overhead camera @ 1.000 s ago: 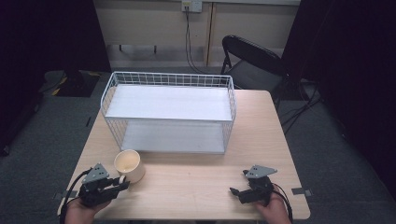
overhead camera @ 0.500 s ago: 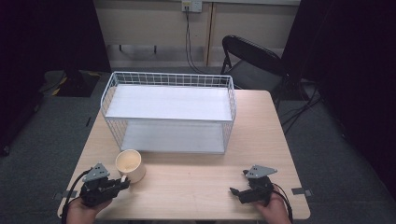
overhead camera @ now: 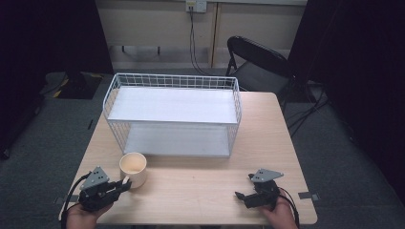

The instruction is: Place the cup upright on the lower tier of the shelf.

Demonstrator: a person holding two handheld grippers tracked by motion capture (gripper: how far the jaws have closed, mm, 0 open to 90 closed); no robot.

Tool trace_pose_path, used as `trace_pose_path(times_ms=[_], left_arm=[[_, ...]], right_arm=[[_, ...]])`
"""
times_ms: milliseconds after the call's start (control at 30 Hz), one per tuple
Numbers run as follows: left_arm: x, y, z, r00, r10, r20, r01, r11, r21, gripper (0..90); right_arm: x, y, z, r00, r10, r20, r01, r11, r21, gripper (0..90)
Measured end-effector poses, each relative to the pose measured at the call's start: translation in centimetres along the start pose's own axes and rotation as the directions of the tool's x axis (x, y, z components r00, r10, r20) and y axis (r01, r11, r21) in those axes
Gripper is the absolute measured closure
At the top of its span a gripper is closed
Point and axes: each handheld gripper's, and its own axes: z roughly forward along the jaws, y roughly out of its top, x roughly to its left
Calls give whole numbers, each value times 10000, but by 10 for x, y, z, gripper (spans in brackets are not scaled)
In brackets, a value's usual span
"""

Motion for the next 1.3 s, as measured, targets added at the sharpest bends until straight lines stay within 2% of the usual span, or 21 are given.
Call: trace_pose_path(times_ms=[633,800,1300], left_arm=[[-2,11,-7,9997,-139,-211,121,9965,-829,807],[-5,20,-2,9998,-145,-162,130,9957,-913,807],[-11,33,7,9999,-138,-88,128,9937,-1113,808]], right_arm=[[0,0,0,10000,-9,2,9,10000,-3,116],[0,0,0,10000,3,2,-3,10000,3,117],[0,0,0,10000,8,3,-8,10000,3,117]])
